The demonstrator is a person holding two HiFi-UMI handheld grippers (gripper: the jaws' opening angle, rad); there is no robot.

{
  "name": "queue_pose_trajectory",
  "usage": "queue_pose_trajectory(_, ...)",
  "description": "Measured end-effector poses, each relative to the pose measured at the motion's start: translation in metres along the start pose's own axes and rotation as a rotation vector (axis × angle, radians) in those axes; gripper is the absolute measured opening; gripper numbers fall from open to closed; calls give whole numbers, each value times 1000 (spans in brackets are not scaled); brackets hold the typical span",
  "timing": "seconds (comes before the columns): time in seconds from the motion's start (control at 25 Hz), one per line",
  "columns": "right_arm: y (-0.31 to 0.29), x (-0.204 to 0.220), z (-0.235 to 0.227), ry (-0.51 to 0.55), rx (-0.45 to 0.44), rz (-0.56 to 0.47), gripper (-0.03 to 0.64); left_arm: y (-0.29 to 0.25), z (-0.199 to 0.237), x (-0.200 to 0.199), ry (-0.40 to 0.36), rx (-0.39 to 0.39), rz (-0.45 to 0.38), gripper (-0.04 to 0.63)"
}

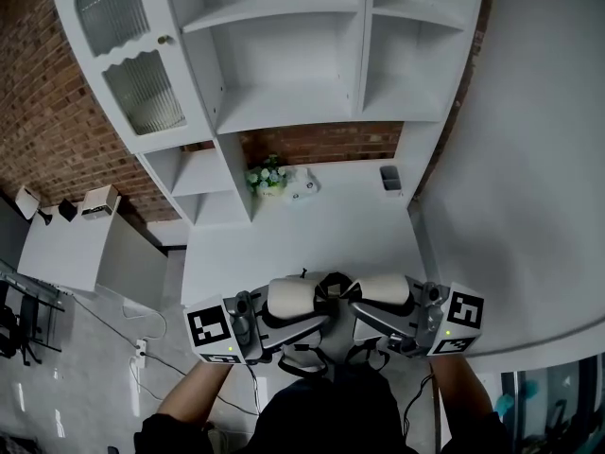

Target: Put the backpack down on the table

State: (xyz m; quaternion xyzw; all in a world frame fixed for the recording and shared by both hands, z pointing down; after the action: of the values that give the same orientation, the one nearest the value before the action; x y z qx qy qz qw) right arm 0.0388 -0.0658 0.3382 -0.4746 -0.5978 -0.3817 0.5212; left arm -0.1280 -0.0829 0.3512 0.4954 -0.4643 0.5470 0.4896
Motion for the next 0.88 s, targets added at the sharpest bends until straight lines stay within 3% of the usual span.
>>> queue_pose_trajectory(0.56,-15,-38,-57,30,-81,9,38,1,57,-30,-39,-86,13,49)
queue_pose_trajectory(0.88,-13,-58,-106,30,-89,12,38,-7,100,-46,-28,-78,5,49)
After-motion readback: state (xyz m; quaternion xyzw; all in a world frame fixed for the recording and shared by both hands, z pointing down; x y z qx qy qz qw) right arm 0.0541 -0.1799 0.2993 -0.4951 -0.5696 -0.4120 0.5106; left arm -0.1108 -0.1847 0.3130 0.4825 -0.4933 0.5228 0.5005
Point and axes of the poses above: the fingertips, and each gripper's own axes: y backward along the fingers, z to its left, x out of its underside, the point moved 7 cm from there along y, backward along the fingers, and after that the axes turned 12 degrees about z, right-handed, at the moved point
